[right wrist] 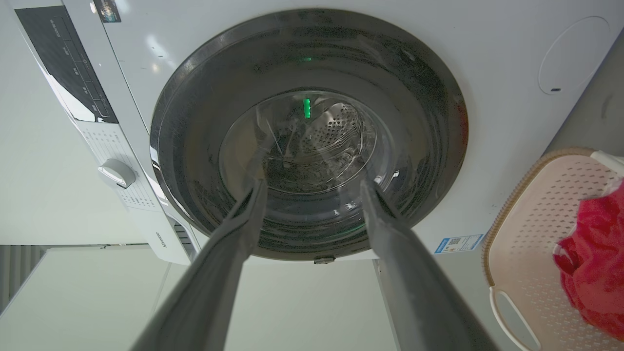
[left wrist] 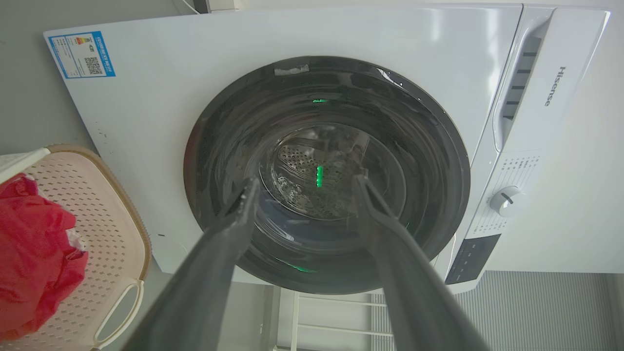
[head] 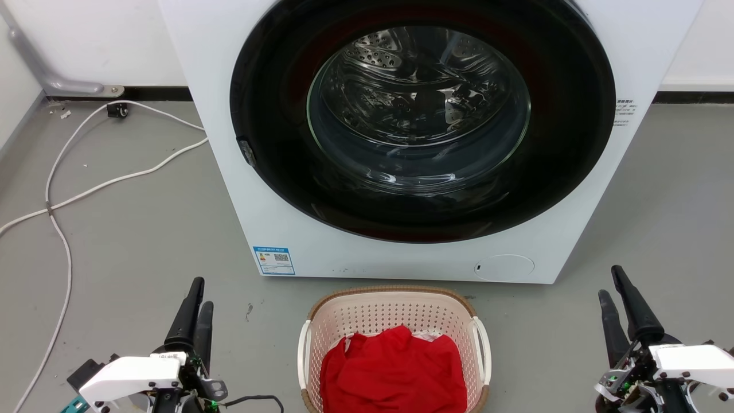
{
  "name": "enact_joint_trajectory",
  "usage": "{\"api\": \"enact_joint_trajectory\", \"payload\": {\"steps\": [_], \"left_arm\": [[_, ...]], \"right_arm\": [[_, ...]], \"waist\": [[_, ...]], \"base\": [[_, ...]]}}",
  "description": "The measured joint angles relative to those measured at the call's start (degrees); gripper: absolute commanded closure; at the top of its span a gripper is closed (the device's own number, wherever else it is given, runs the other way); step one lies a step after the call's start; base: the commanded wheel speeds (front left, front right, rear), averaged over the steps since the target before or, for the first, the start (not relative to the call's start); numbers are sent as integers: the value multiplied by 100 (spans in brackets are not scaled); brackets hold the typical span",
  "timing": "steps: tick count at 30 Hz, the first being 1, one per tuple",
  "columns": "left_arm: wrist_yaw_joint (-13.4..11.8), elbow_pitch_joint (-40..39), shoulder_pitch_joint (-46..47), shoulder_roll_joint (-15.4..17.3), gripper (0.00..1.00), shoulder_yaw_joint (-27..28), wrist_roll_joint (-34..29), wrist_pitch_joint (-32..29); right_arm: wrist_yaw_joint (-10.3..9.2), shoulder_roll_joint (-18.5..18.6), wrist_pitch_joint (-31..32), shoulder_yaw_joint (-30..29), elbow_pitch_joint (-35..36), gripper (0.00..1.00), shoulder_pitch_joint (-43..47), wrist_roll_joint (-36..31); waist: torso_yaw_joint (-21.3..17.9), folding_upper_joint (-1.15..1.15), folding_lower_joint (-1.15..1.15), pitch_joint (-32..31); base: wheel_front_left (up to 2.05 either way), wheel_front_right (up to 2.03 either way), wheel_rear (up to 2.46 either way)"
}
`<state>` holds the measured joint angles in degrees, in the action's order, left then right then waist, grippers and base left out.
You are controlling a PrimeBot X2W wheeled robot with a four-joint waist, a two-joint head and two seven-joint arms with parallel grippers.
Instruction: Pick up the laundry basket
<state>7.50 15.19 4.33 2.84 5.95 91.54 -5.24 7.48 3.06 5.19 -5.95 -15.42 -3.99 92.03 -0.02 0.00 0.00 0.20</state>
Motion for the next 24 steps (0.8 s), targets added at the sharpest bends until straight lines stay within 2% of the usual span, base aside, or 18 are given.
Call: {"api": "enact_joint_trajectory", "payload": {"steps": [6, 24], "left_arm": [[-27, -121, -5, 0, 0, 2, -482, 164], [-414, -614, -116, 1, 0, -403, -2654, 602]], "right_arm": [[0, -2, -172, -4, 125, 0, 21, -594], [0, -5, -605, 324, 658, 0, 194, -3336]], "waist": [[-3, 0, 0, 11], [-13, 0, 0, 54]], "base": [[0, 0, 0], [0, 0, 0]]}}
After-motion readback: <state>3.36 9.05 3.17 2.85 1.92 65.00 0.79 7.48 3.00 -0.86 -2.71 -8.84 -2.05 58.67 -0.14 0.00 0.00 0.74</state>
